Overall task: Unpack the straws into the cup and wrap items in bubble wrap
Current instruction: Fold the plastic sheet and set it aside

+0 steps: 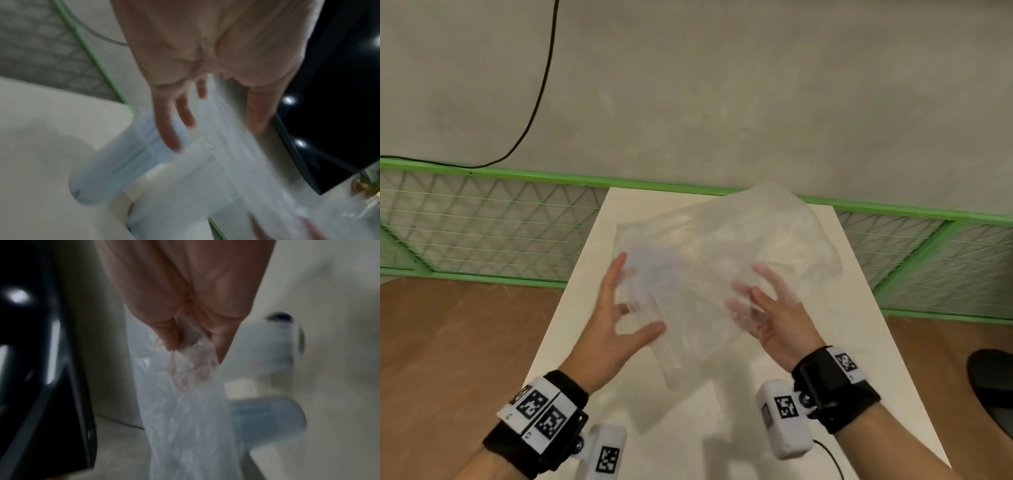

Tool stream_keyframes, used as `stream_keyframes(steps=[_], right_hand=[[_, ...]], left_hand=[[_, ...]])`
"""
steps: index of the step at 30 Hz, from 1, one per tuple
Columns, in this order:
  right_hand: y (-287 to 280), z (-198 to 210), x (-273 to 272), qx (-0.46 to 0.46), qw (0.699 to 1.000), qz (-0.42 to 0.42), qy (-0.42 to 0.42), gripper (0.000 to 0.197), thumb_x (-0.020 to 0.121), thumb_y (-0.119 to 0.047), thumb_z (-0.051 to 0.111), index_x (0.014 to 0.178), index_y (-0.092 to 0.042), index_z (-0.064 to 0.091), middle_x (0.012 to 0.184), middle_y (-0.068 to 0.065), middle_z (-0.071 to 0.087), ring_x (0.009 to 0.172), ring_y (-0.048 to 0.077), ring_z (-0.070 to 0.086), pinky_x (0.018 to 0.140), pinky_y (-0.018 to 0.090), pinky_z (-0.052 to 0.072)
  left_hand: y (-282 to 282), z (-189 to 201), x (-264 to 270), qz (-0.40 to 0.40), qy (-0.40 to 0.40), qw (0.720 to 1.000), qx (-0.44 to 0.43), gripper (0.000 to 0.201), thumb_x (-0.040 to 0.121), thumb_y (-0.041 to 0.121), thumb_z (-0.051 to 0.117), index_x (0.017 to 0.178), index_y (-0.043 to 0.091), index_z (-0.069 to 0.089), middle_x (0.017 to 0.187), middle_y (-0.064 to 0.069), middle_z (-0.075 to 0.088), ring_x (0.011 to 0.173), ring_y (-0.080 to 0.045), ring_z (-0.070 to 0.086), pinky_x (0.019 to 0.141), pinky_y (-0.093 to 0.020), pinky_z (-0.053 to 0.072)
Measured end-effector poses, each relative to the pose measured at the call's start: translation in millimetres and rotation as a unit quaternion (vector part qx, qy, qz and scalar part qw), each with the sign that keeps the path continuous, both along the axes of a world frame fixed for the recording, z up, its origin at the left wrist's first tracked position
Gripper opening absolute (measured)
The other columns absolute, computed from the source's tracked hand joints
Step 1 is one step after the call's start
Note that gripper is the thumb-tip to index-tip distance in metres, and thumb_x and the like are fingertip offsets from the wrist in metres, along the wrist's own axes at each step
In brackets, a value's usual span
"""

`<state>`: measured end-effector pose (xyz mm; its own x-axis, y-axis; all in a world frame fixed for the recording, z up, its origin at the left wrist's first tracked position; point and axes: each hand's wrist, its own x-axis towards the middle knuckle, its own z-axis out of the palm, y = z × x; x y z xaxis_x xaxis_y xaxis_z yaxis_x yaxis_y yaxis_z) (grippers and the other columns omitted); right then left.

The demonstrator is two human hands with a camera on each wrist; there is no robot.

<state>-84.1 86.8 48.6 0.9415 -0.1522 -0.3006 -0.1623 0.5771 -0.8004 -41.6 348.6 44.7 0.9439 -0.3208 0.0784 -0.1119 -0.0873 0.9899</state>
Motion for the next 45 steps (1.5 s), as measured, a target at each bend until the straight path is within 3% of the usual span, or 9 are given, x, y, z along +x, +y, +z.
stream_keyframes(steps=[4,9,18,24,27,32,36,40,45], right_hand=[[-26.0,24.5,-4.6,-0.153,0.98,0.121,-0.034,0.031,0.085,-0.009,0.06,0.113,-0.017,0.069,0.104,0.024,0.07,0.073,0.029,0.07,0.064,0.028,0.057],[-43.3,53.9,-8.6,-0.266,0.924,0.269,-0.06,0.027,0.083,-0.01,0.062,0.106,-0.019,0.074,0.099,0.02,0.073,0.065,0.023,0.065,0.065,0.025,0.053],[-69.0,53.3,-13.4,-0.302,0.922,0.243,0.008,0.033,0.085,-0.021,0.068,0.119,-0.025,0.066,0.105,0.015,0.073,0.067,0.023,0.069,0.063,0.027,0.056],[-70.2,47.4,-12.4,-0.288,0.942,0.172,0.003,0.023,0.084,-0.013,0.064,0.105,-0.014,0.073,0.083,0.023,0.071,0.048,0.018,0.06,0.045,0.022,0.047],[-75.5,49.9,-8.8,-0.257,0.958,0.122,-0.029,0.02,0.08,-0.007,0.063,0.091,-0.014,0.078,0.073,0.016,0.071,0.044,0.012,0.055,0.044,0.019,0.047],[-85.8,51.4,-5.0,-0.19,0.978,0.078,-0.044,0.017,0.057,-0.009,0.083,0.072,-0.015,0.078,0.069,0.006,0.071,0.049,0.012,0.057,0.05,0.021,0.05],[-94.6,66.9,-5.3,-0.193,0.979,0.065,-0.019,0.038,0.081,-0.003,0.05,0.052,-0.013,0.071,0.063,0.0,0.068,0.055,0.01,0.063,0.056,0.022,0.05],[-96.0,72.7,-8.3,-0.134,0.981,0.129,-0.063,0.041,0.065,-0.048,0.076,0.078,-0.01,0.074,0.092,0.004,0.069,0.074,0.018,0.066,0.064,0.025,0.055],[-94.9,65.4,-5.8,-0.191,0.974,0.045,-0.117,0.019,0.058,-0.016,0.087,0.067,-0.017,0.07,0.078,0.0,0.068,0.071,0.011,0.066,0.067,0.021,0.057]], left_hand=[[18.4,15.3,12.9,0.108,-0.086,0.988,0.075,0.08,0.064,0.061,0.071,0.13,0.059,0.028,0.146,0.013,0.033,0.129,0.001,0.039,0.099,-0.029,0.04],[-1.4,24.4,37.6,-0.105,0.103,0.985,0.088,0.099,0.07,0.039,0.087,0.148,0.036,0.027,0.129,0.007,0.065,0.12,-0.011,0.06,0.104,-0.03,0.043],[-25.3,12.0,29.7,-0.073,0.2,0.968,-0.135,0.026,0.077,0.009,0.068,0.103,0.012,0.063,0.078,-0.012,0.073,0.066,-0.019,0.07,0.068,-0.029,0.059],[-18.9,17.2,26.9,-0.216,0.198,0.952,-0.086,0.057,0.074,0.035,0.081,0.127,0.027,0.062,0.079,-0.025,0.07,0.066,-0.03,0.07,0.063,-0.035,0.059],[-22.0,23.8,32.9,-0.145,0.191,0.963,-0.123,0.016,0.081,0.023,0.074,0.097,0.023,0.079,0.064,-0.013,0.065,0.052,-0.018,0.064,0.053,-0.027,0.056],[-25.2,33.7,36.9,-0.11,0.203,0.963,-0.142,0.018,0.076,0.006,0.066,0.068,0.015,0.08,0.073,-0.003,0.074,0.061,-0.017,0.069,0.056,-0.024,0.058],[-20.9,42.1,40.4,-0.134,0.262,0.939,-0.178,0.028,0.092,0.015,0.044,0.08,0.006,0.067,0.081,-0.005,0.067,0.066,-0.018,0.064,0.055,-0.022,0.054],[-24.2,45.7,31.8,-0.197,0.239,0.934,-0.18,0.034,0.072,0.025,0.083,0.098,0.019,0.063,0.106,-0.003,0.065,0.08,-0.018,0.069,0.058,-0.029,0.058],[-25.7,38.1,30.6,-0.119,0.166,0.97,-0.133,0.038,0.067,0.019,0.086,0.101,0.023,0.069,0.104,0.002,0.067,0.086,-0.036,0.049,0.066,-0.044,0.041]])
